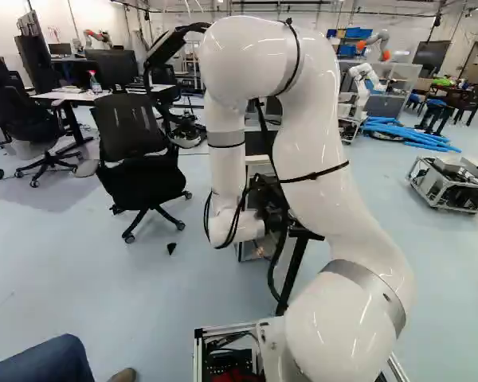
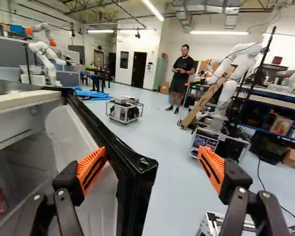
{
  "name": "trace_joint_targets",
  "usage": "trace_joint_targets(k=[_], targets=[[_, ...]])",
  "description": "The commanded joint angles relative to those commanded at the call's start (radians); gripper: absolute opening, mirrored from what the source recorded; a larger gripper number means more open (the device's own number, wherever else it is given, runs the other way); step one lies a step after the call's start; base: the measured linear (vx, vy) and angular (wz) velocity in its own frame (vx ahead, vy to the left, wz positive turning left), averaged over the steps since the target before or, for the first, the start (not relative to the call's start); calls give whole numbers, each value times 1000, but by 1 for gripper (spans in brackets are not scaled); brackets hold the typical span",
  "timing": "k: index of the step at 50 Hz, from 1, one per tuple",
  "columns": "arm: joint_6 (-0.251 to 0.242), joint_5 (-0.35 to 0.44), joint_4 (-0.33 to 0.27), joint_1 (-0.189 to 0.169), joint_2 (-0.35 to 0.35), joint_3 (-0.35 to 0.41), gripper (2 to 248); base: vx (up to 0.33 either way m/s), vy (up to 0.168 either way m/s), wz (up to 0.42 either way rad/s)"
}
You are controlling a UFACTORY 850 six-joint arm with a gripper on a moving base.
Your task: Grab a drink from the fridge
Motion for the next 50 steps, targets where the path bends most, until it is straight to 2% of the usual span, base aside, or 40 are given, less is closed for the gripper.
trace_joint_targets(k=[10, 33, 50], targets=[[0, 0, 47, -70, 4, -18, 247, 0, 0, 0], [0, -18, 146, -272, 24, -114, 247, 0, 0, 0], [0, -62, 177, -415, 29, -190, 247, 0, 0, 0]])
